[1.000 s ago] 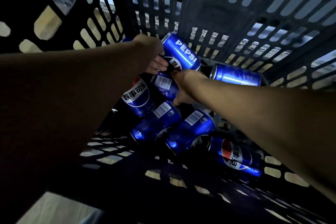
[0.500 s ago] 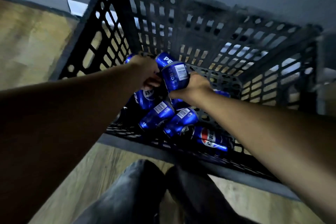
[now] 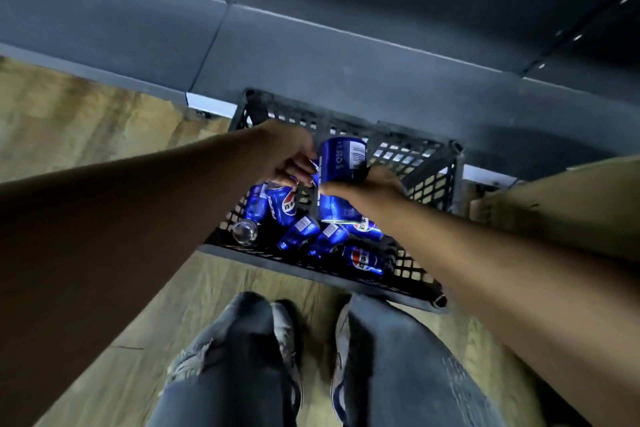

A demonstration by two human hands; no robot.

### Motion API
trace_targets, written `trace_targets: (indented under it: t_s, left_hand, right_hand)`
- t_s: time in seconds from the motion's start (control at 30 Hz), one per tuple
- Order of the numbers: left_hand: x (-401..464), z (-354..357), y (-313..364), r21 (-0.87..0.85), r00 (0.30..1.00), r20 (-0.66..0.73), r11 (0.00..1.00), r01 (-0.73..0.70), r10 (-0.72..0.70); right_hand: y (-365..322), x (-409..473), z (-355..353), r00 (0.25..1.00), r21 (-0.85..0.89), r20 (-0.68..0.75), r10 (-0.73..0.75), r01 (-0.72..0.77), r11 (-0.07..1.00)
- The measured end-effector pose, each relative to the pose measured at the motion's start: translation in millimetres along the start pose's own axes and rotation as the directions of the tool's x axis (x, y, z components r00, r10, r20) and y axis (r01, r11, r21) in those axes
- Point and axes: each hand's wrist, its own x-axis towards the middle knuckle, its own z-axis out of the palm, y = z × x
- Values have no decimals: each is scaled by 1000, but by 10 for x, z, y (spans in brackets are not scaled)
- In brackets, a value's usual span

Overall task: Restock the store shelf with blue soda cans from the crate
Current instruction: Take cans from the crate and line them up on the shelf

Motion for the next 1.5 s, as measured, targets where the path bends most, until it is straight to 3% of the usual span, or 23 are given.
trace_targets:
  t_s: [0.17,0.27,0.43,0.67,0.9,1.03,1.23,1.33,1.5]
  left_hand:
    - [-847,-313,458,33,999,-24,999,-21,22]
    - [-1346,-419,763,103,1000,-24,995,-16,18]
    - [-2091,-586,1284,-30,999,-20,999,-26,25]
    - [-2971,-782,1899,17,998,1,998,-56,56]
    - [-3574,-924,2327,-251,986,32,956,-153,166]
    - [-3776,-922,2565,-443,953,-72,847,-295,294]
    - [-4028,-861,2825,-744,882,-167,531,-406,440]
    - [-4166,-871,2905,-786,830,-197,422,-452,522]
    - [-4443,-854,3035,-773,752,-276,327,-544,599]
  right_hand:
    - [-781,-626,-579,999,91,22,30,-31,995]
    - [-1219,-981,-879,1000,122,-8,-18,19,992]
    - [-1899,-1517,-1379,996,133,-24,-89,91,987]
    - [-2742,-2071,-1880,970,241,-122,-211,236,941]
    - [-3477,-2419,-2196,941,416,-281,-187,295,860]
    - [-3799,-2581,-2338,928,507,-319,-191,337,793]
    - [-4143,-2861,-2511,925,618,-324,-197,364,697]
    - [-4265,-2981,-2571,905,643,-360,-228,417,642]
    - [-4420,-3150,-2635,893,690,-361,-267,449,567]
